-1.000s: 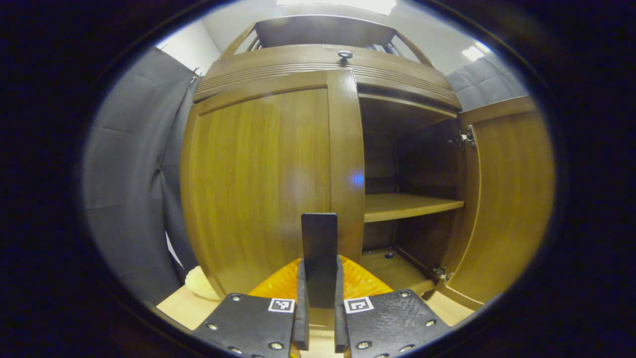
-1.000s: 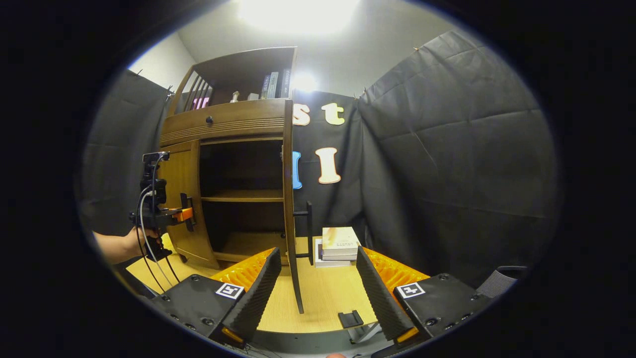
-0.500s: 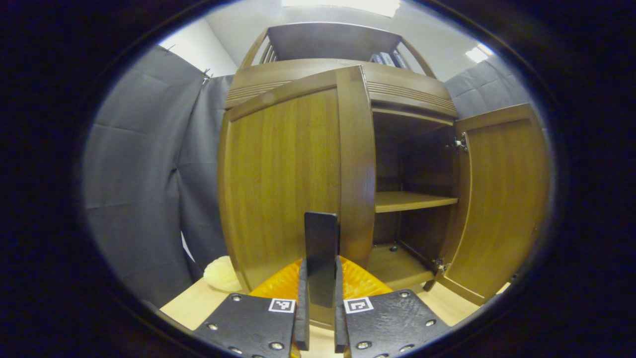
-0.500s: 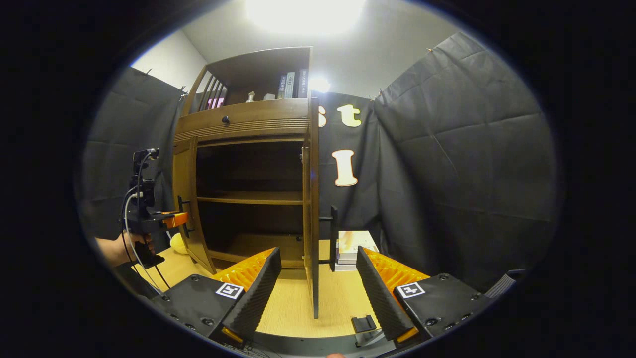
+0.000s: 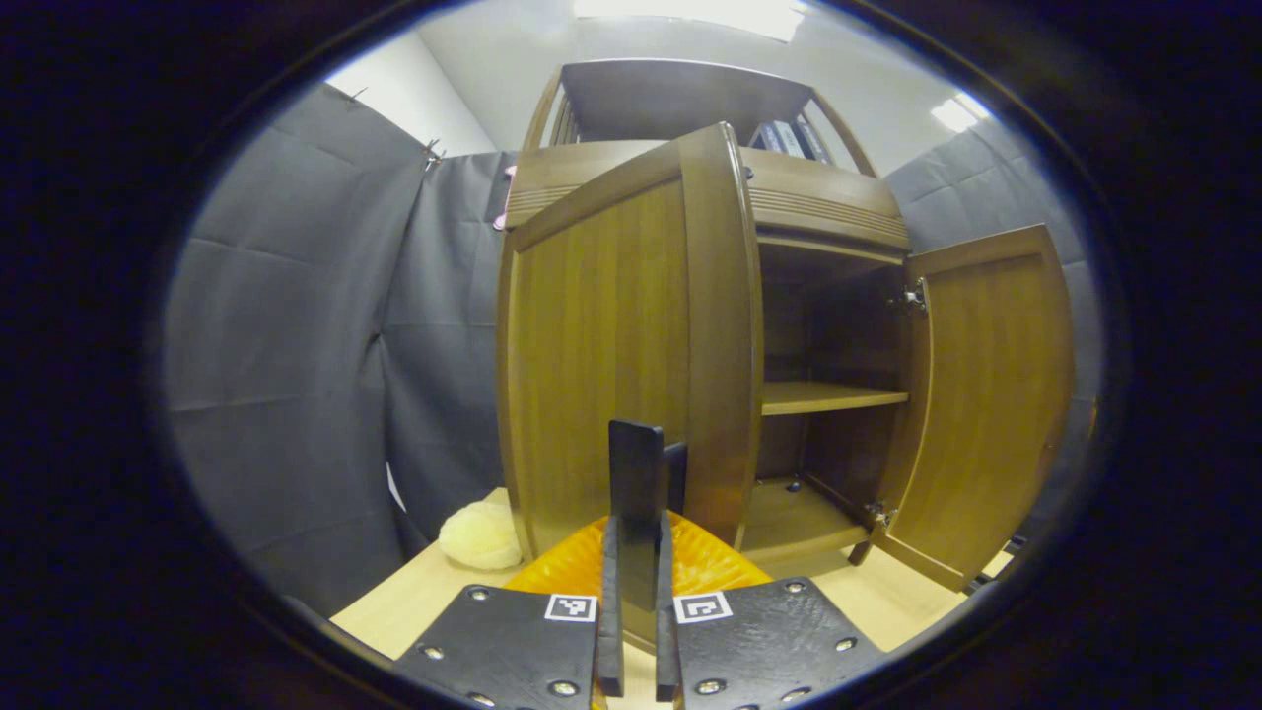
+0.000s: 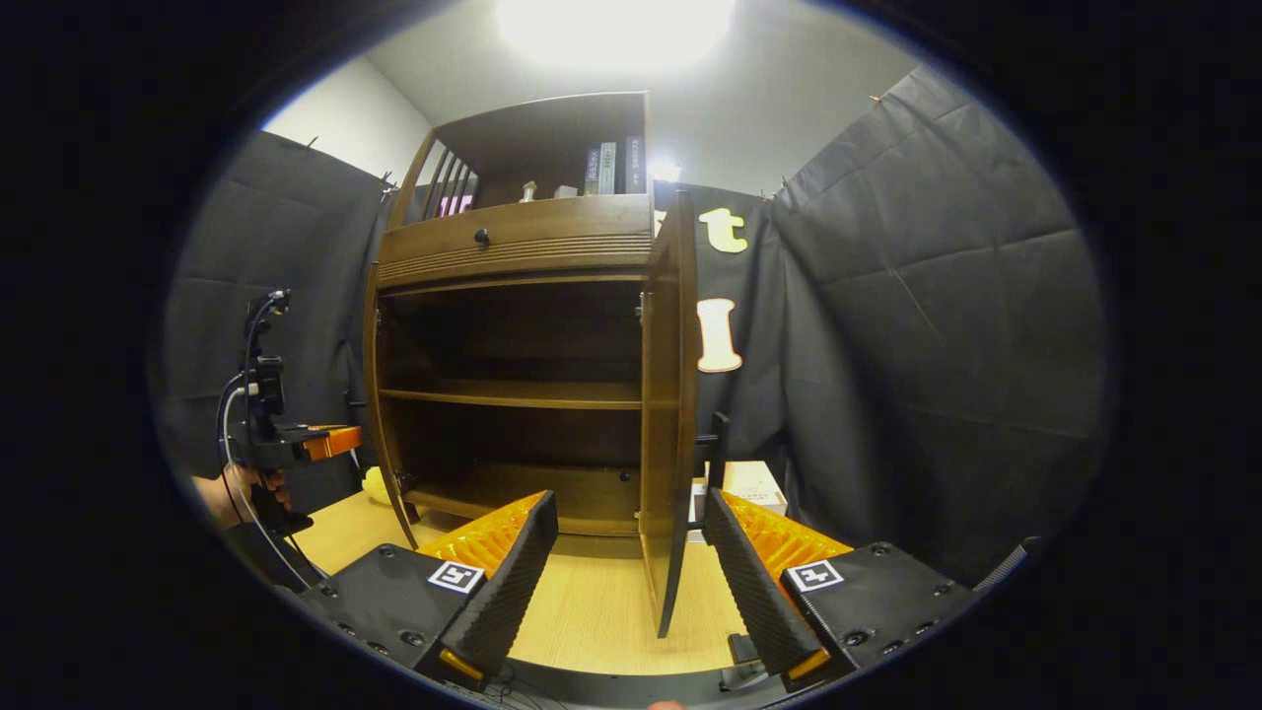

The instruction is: Open the right door of the double-door shoe cabinet with the right hand, and open the left door with the left hand.

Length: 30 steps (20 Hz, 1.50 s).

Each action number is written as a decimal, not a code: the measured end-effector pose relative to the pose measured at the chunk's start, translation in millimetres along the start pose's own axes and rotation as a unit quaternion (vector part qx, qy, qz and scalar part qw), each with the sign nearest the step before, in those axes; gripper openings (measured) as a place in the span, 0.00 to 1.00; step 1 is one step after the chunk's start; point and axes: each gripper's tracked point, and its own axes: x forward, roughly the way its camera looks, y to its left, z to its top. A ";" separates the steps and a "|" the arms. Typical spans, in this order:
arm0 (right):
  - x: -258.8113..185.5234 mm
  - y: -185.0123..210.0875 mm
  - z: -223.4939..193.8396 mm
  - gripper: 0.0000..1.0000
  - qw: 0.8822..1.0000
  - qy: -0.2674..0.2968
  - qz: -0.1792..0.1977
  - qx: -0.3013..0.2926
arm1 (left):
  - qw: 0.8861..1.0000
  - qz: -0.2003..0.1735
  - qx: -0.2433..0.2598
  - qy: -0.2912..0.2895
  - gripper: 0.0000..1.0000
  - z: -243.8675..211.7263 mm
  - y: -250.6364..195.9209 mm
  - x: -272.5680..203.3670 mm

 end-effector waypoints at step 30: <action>33.0 91.2 4.4 0.96 1.000 -0.004 0.025 -0.008 | 0.995 0.094 0.004 -0.007 0.14 0.1 30.4 -18.5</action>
